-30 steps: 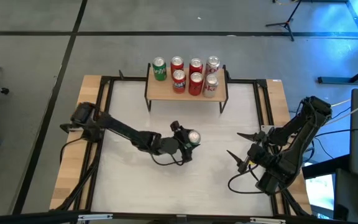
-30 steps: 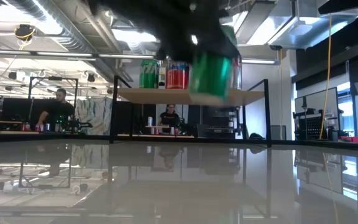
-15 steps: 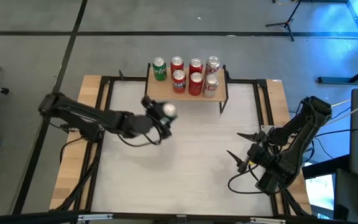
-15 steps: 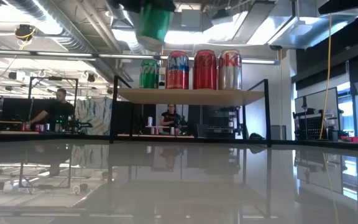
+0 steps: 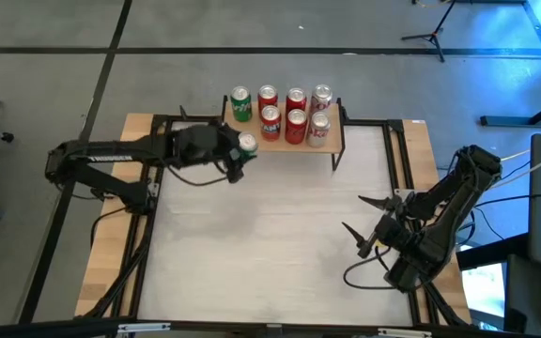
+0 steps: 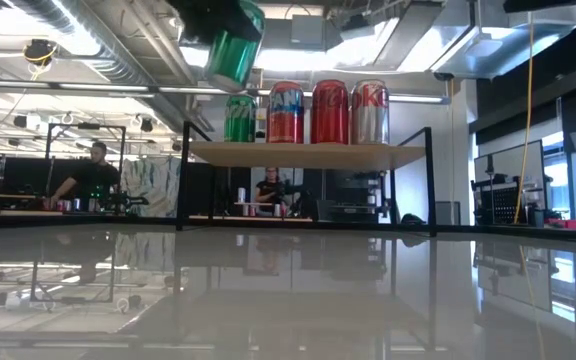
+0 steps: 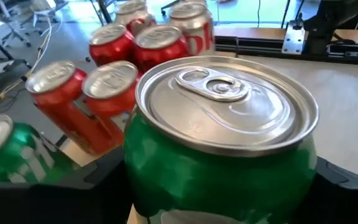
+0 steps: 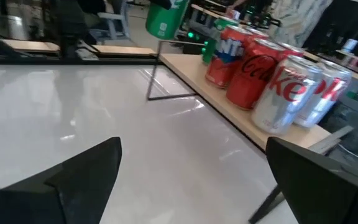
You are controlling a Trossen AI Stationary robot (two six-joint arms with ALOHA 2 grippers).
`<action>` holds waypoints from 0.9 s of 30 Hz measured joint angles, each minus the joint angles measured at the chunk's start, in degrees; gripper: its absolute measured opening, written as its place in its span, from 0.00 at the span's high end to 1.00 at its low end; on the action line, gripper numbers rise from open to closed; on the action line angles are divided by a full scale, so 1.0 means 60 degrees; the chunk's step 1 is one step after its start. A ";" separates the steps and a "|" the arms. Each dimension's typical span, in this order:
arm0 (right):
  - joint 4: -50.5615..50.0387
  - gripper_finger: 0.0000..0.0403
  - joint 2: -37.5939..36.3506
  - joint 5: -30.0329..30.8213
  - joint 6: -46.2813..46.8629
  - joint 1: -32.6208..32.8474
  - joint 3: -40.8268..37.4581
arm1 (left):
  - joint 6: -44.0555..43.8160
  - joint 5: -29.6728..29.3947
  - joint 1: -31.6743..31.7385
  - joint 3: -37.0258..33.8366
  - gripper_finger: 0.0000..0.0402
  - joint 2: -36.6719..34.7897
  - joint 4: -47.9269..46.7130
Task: Place canned beverage on shelf
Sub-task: Put the green soda can on the shelf
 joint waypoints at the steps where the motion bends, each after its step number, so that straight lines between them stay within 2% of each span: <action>1: -0.0076 0.01 0.0000 -0.0034 0.0000 -0.0117 0.0000 | 0.0178 0.0306 0.0251 0.0000 0.27 -0.0006 0.0053; 6: -0.0142 0.01 0.0000 -0.0306 -0.0213 -0.0880 0.0000 | 0.1036 0.2390 0.1566 0.0000 0.27 -0.0026 0.0080; 14: -0.0109 0.01 0.0000 -0.0334 -0.0838 -0.2052 0.0000 | 0.2354 0.7286 0.3740 0.0000 0.27 -0.0036 0.0086; 18: -0.0010 0.01 0.0000 -0.0353 -0.0947 -0.2431 0.0000 | 0.2846 0.9158 0.4614 -0.0109 0.27 0.0003 0.0025; 21: 0.0154 0.01 0.0000 -0.0418 -0.0973 -0.2531 0.0000 | 0.2893 0.9928 0.5204 -0.0609 0.27 0.0022 0.0530; 27: 0.0268 0.01 0.0000 -0.0418 -0.1023 -0.2508 0.0000 | 0.2104 1.0020 0.5936 -0.2325 0.27 0.0047 0.3281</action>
